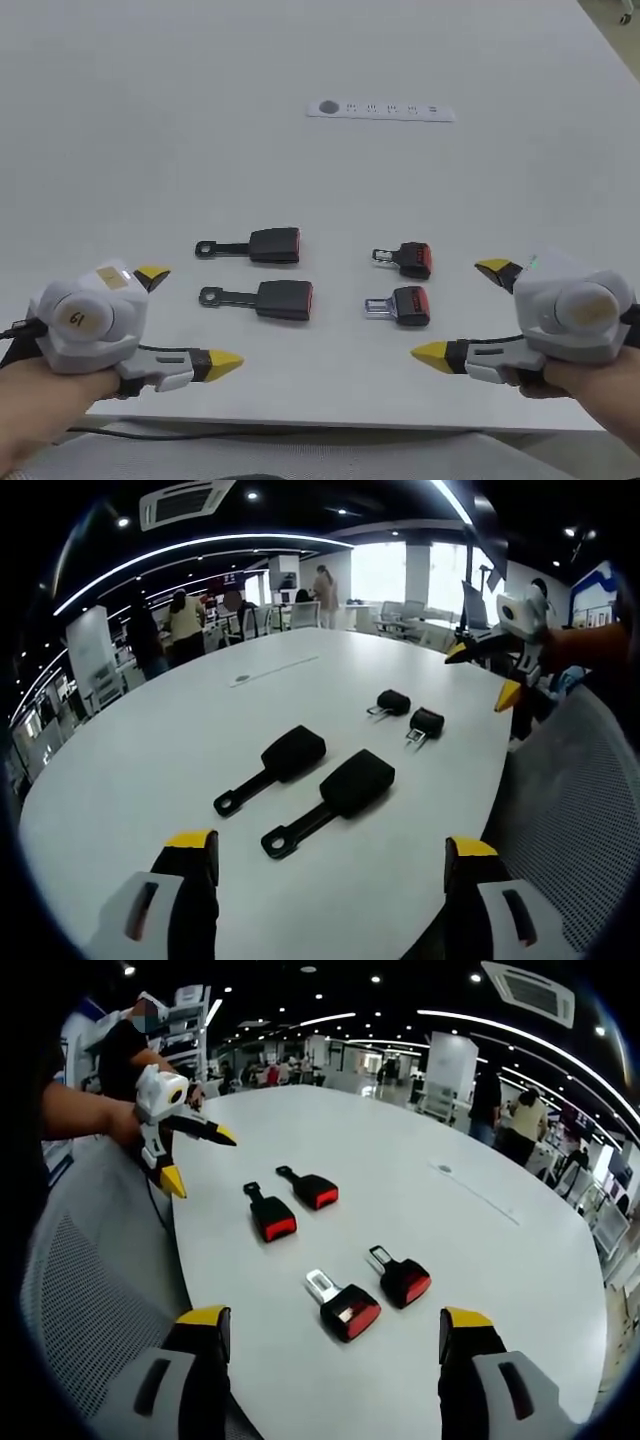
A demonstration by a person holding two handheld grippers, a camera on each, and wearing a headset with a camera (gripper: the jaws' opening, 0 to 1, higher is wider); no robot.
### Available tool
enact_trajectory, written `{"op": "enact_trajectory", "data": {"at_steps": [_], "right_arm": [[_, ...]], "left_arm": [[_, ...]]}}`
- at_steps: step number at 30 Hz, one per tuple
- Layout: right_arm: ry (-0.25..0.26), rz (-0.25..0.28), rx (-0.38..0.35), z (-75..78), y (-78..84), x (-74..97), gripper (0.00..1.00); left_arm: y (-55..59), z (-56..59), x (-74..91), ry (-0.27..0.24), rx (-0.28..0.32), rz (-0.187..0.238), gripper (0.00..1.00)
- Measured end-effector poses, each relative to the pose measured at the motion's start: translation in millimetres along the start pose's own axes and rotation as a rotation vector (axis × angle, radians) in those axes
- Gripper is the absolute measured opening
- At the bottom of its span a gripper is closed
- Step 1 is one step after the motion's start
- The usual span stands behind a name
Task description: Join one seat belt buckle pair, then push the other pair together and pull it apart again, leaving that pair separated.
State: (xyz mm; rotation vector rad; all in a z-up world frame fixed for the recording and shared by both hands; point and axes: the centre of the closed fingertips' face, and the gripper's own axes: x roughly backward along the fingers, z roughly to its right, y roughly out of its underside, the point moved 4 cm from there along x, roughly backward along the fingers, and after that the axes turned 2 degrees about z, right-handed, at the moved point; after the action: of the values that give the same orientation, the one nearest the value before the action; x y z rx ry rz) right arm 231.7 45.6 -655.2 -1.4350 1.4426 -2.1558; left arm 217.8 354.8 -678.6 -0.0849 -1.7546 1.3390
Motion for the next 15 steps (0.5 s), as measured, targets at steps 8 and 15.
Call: {"op": "enact_trajectory", "data": {"at_steps": [8, 15], "right_arm": [[-0.024, -0.043, 0.076, -1.1, 4.1, 0.4, 0.79], [-0.045, -0.053, 0.105, 2.1, 3.1, -4.4, 0.73]], "left_arm": [[-1.0, 1.1, -1.1, 0.027, 0.017, -0.009, 0.87], [-5.1, -1.9, -5.8, 0.042, -0.082, -0.058, 0.78]]}}
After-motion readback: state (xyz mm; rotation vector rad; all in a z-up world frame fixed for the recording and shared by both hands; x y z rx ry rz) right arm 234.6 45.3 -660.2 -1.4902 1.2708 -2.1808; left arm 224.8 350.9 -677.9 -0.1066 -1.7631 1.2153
